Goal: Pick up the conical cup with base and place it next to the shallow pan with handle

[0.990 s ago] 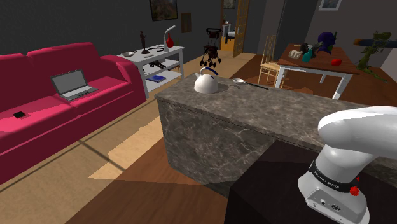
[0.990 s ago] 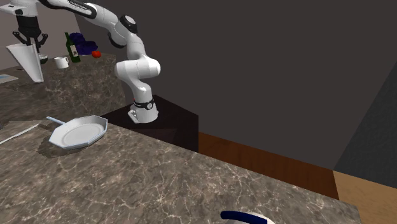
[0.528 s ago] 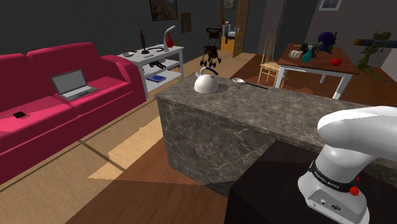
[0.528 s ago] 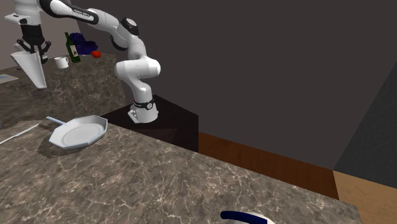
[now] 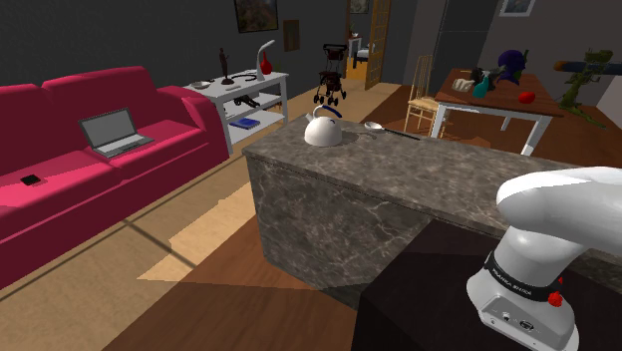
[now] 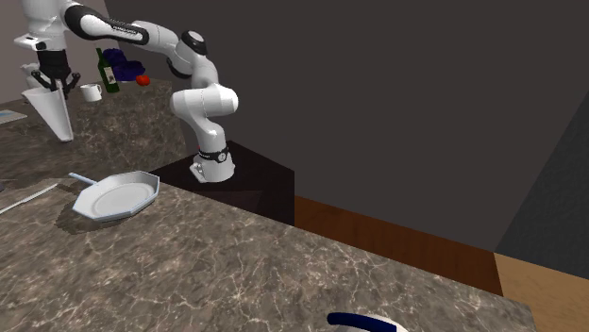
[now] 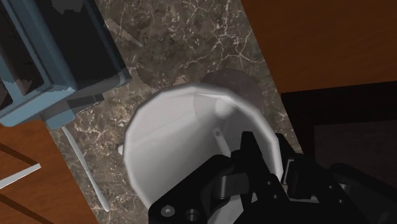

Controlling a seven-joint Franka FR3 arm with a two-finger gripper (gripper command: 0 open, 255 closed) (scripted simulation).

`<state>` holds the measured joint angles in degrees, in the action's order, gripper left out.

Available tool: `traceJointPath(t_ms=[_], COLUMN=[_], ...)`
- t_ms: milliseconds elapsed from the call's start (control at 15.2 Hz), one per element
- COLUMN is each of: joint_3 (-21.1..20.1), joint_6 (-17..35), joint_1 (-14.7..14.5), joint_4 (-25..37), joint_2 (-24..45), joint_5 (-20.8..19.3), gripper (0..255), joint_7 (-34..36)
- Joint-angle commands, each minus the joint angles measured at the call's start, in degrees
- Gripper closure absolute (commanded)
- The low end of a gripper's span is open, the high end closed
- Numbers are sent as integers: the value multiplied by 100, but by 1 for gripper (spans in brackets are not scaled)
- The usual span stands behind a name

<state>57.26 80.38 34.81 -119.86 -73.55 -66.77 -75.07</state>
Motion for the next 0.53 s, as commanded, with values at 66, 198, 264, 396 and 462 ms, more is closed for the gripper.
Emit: traceJointPath(t_ms=[66, 198, 264, 396, 462], joint_3=[119, 206, 251, 344, 391], joint_6=[122, 199, 237, 314, 352], joint_1=[74, 114, 134, 173, 192], joint_4=[-217, -339, -398, -513, -569], joint_2=[-117, -185, -219, -283, -315], joint_5=[-118, -199, -241, -327, -370], gripper=[255, 255, 255, 255, 255], joint_7=[54, 80, 93, 118, 131])
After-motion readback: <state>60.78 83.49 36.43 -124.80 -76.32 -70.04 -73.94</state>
